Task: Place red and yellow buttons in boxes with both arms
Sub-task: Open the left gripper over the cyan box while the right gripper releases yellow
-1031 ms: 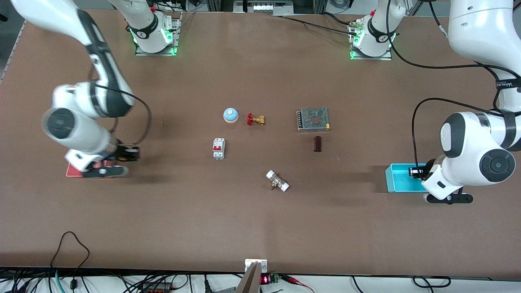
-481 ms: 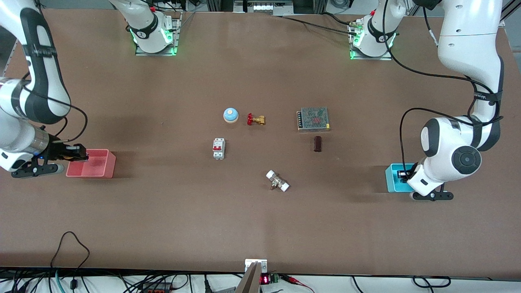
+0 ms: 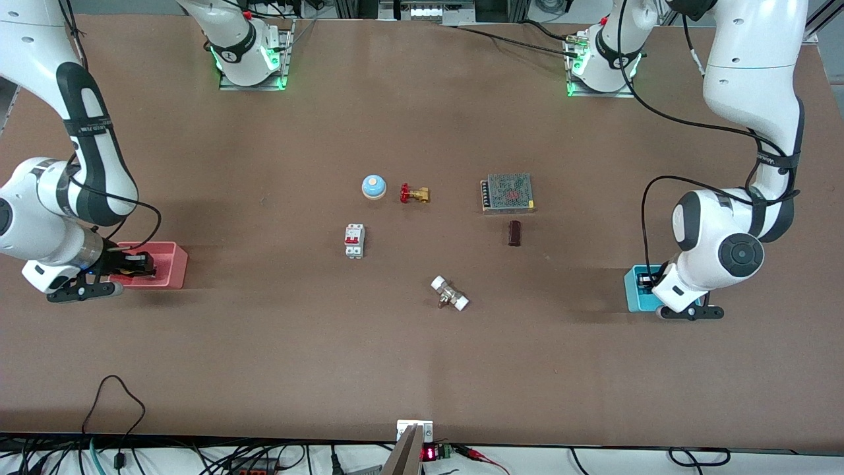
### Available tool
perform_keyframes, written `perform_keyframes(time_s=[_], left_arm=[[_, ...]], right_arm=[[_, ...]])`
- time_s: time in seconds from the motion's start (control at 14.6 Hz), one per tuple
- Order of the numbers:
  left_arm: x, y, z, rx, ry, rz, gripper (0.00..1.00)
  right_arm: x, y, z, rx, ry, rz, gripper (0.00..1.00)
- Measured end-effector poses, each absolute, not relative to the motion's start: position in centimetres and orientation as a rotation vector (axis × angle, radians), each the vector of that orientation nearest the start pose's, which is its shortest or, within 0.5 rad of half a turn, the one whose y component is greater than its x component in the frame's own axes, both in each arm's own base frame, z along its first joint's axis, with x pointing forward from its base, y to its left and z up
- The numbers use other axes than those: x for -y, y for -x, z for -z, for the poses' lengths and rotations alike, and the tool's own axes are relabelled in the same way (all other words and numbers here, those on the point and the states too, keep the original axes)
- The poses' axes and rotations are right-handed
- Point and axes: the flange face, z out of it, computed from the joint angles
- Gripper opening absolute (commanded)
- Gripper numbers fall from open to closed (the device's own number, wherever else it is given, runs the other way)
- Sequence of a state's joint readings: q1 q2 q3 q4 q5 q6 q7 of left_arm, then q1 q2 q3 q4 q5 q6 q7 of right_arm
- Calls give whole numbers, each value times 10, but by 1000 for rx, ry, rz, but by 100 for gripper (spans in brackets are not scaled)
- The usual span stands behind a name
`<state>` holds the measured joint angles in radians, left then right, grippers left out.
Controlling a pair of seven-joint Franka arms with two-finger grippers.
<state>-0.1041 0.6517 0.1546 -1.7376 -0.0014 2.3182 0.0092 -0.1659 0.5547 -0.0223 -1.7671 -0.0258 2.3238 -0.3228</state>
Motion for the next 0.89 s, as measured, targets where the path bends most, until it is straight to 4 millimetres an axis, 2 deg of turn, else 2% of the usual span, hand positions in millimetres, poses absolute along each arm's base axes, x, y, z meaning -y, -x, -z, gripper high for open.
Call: perform_keyframes(time_s=[0.21, 0.41, 0.55, 0.62, 0.69, 0.76, 0.89], left_arm=[[-27, -667, -216, -30, 3049, -61, 100], [-29, -673, -258, -53, 3054, 14, 100], [-25, -677, -308, -62, 3064, 26, 100], [-20, -679, -337, -68, 3070, 24, 100], [-13, -681, -372, -80, 3077, 11, 100], [-4, -680, -406, -95, 3083, -8, 100], [9, -679, -471, -109, 3089, -5, 100]], right_arm=[[124, -649, -229, 262, 3168, -13, 18], [130, -645, -216, 264, 3177, -17, 19], [133, -645, -215, 260, 3177, -19, 34], [133, -644, -215, 260, 3177, -19, 49], [133, -645, -215, 260, 3177, -19, 70], [133, -645, -215, 260, 3177, -18, 72], [133, -645, -215, 260, 3177, -16, 90]])
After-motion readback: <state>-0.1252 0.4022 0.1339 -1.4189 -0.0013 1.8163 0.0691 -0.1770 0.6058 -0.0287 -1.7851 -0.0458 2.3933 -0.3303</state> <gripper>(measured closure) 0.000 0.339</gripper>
